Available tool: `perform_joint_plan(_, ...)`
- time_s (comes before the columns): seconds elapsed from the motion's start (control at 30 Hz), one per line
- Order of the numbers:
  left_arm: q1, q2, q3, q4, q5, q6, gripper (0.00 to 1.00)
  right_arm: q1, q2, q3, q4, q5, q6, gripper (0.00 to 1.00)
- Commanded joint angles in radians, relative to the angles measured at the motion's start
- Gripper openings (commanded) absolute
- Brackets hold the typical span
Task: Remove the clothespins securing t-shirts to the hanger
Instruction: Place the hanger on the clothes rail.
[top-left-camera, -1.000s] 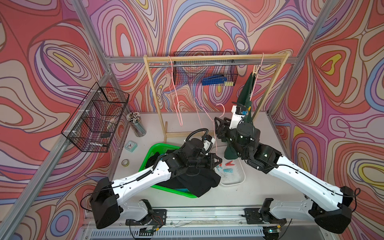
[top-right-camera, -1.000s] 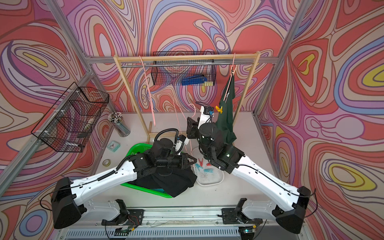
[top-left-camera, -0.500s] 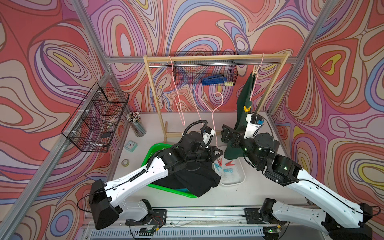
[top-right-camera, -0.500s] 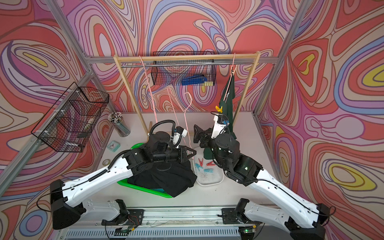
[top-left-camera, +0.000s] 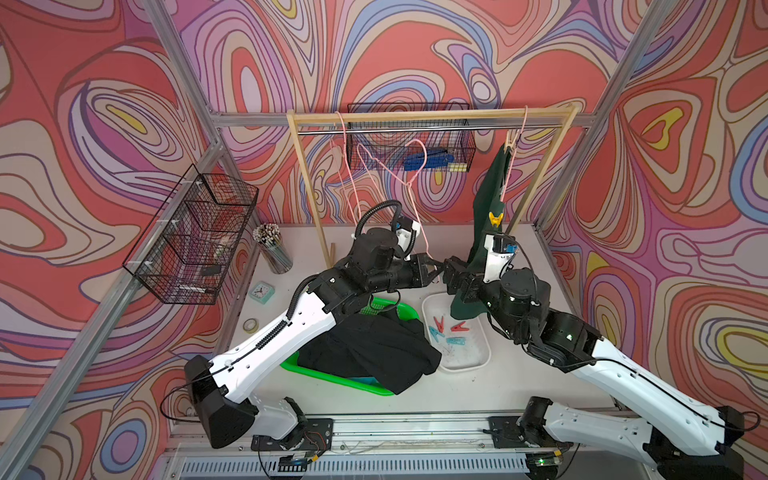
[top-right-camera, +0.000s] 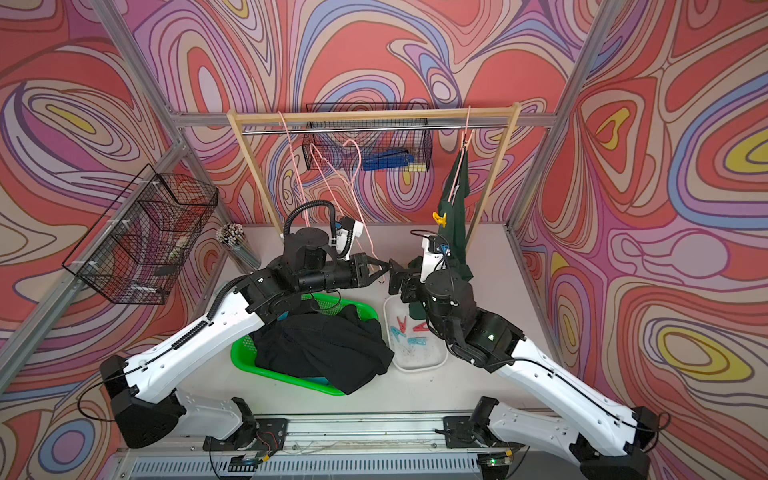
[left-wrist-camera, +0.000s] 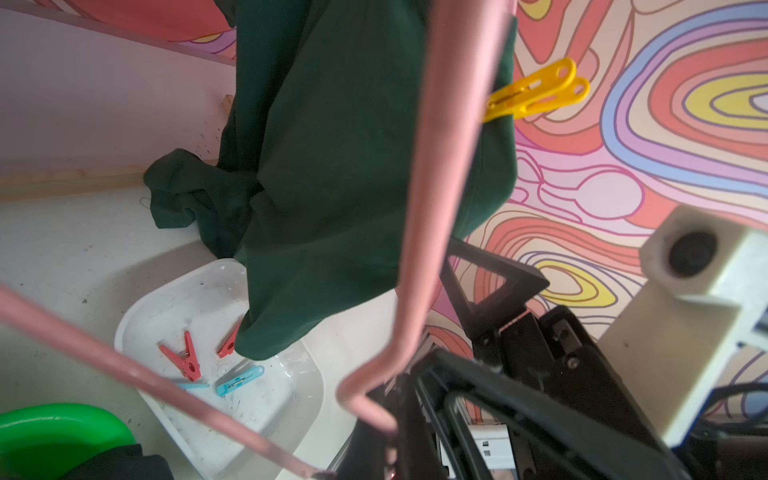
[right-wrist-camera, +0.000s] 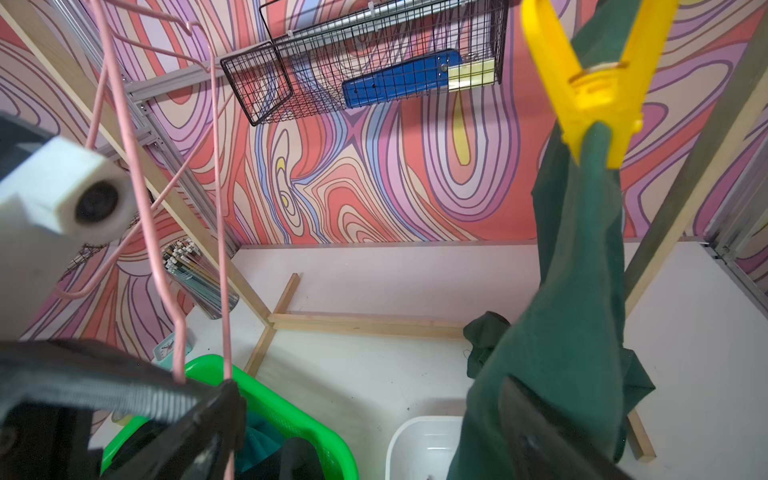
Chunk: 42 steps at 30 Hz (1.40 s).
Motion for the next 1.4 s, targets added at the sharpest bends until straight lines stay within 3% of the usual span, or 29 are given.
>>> perform_joint_plan(0.0,0.024,0.026,0.077,-0.001,0.018,-0.018,0.00,0.000,0.000,0.002,-0.028,-0.011,-0.045,0.98)
perform_joint_plan(0.47,0.106,0.145,0.246,0.066,0.059,-0.068,0.00,0.000,-0.004,-0.024,-0.017,-0.033,-0.088,0.98)
perform_joint_plan(1.23,0.237,0.165,0.214,0.147,0.096,-0.169,0.00,0.001,0.003,-0.010,-0.021,-0.017,-0.071,0.98)
perform_joint_plan(1.37,0.241,0.152,0.161,0.173,0.126,-0.179,0.07,0.000,0.015,0.000,-0.017,-0.018,-0.083,0.98)
